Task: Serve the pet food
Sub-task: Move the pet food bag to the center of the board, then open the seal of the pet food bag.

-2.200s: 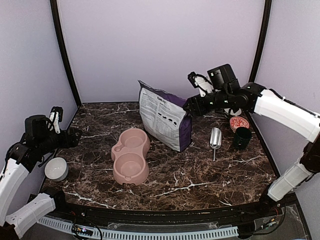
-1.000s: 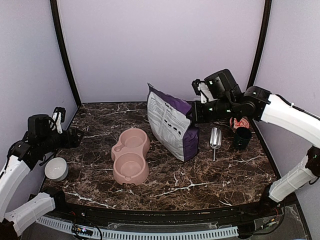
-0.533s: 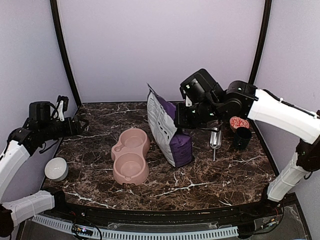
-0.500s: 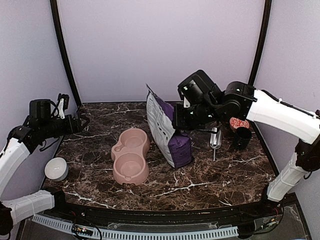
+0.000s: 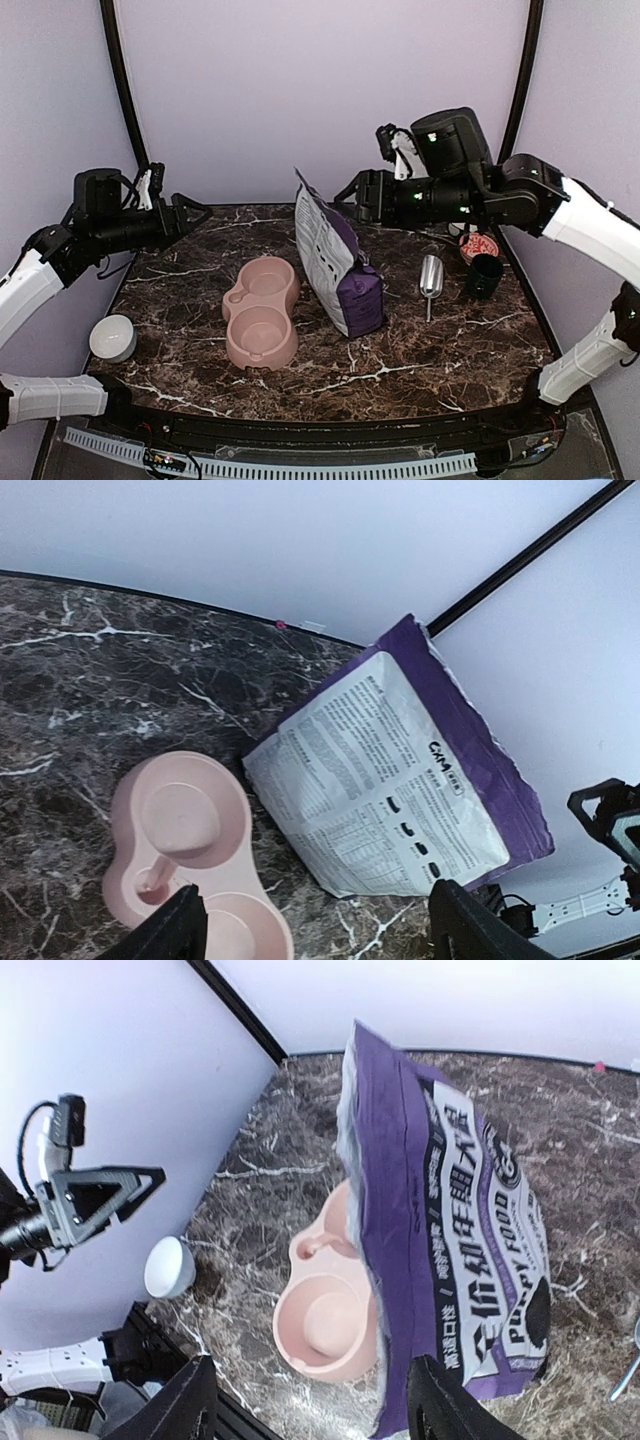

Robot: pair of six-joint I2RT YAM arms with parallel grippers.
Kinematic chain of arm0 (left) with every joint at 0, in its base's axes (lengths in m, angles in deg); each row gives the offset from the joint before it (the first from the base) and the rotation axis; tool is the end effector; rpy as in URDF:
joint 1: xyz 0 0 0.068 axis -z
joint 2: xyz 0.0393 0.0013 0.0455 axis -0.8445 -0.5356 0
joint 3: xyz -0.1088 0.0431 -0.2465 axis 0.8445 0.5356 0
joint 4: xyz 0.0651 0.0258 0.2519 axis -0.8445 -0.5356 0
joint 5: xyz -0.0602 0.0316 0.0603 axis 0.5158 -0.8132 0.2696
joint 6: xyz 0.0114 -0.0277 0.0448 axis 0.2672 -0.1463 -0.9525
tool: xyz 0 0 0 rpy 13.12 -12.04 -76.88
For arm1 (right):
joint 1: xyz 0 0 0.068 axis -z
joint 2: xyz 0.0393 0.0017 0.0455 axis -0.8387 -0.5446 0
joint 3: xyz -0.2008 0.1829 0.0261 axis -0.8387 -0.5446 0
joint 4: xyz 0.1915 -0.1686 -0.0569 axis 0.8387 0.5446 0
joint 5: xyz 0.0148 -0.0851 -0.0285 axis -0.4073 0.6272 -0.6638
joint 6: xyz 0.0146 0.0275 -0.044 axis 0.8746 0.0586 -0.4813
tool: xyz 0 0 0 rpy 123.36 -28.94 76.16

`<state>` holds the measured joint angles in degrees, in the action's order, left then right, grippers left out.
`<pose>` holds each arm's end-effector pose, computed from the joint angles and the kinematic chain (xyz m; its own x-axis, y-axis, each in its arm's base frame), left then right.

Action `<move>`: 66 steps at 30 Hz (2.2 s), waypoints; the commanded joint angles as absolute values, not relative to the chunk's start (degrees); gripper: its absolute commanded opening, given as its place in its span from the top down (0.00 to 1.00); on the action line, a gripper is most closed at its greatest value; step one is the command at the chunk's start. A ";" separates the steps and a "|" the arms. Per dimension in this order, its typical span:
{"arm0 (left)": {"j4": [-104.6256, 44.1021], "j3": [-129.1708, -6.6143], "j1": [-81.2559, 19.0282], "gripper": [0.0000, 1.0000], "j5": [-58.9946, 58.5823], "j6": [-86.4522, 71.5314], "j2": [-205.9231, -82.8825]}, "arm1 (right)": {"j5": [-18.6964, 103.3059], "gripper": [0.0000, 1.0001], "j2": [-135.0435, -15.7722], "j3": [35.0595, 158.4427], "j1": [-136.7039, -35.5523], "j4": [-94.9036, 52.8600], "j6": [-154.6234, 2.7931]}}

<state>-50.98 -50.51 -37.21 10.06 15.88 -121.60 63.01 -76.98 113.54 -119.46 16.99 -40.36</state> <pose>0.1886 -0.0822 0.3621 -0.5701 -0.3670 -0.7350 0.3536 0.6980 -0.6227 0.1517 0.2735 0.4236 -0.6852 0.1059 -0.7206 -0.4202 0.7507 0.5099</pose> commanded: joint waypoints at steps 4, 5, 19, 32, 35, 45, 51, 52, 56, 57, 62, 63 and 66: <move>-46.02 -57.78 -26.72 0.22 4.85 21.04 -129.45 | 61.37 0.34 -70.60 110.21 -109.80 11.79 -48.14; -45.71 -58.83 -25.41 0.22 4.22 20.97 -130.87 | 61.36 0.34 -70.42 110.08 -108.50 12.81 -49.00; -48.05 -63.74 -19.23 0.23 -3.06 15.61 -139.48 | 60.69 0.40 -70.07 90.91 -90.31 21.63 -48.65; -51.13 -69.59 -12.64 0.29 -7.56 16.81 -143.44 | 52.70 0.46 -73.17 92.37 -86.87 14.99 -54.53; -52.07 -73.50 -10.29 0.29 -10.31 18.77 -145.90 | 50.83 0.45 -71.89 95.71 -86.90 11.75 -55.25; -43.87 -75.21 -8.66 0.34 -12.09 23.19 -150.12 | 42.50 0.44 -71.20 97.83 -86.88 4.54 -54.29; -38.50 -75.26 -8.66 0.40 -13.92 24.08 -152.02 | 41.99 0.45 -69.61 93.62 -86.86 2.81 -53.17; -38.20 -75.43 -8.66 0.41 -14.32 24.11 -152.39 | 42.03 0.45 -69.17 93.02 -86.92 2.56 -53.00; -36.37 -75.58 -8.66 0.44 -15.54 24.21 -153.63 | 42.28 0.45 -67.95 90.85 -86.85 2.04 -52.33; -36.07 -75.62 -8.66 0.44 -15.62 24.13 -153.96 | 42.18 0.45 -67.78 90.56 -86.88 1.92 -52.24; -35.33 -75.89 -8.66 0.48 -16.07 23.74 -155.57 | 42.00 0.45 -67.67 89.61 -86.81 1.69 -52.20; -35.12 -75.90 -8.66 0.49 -16.11 23.64 -155.91 | 41.93 0.45 -67.64 89.59 -86.82 1.65 -52.23; -35.43 -76.22 -8.61 0.59 -16.02 23.41 -156.41 | 41.77 0.46 -67.76 89.29 -86.84 1.59 -52.28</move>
<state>-37.14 -74.22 -8.86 -15.23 23.81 -156.28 42.26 -68.89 90.04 -87.22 4.23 -52.60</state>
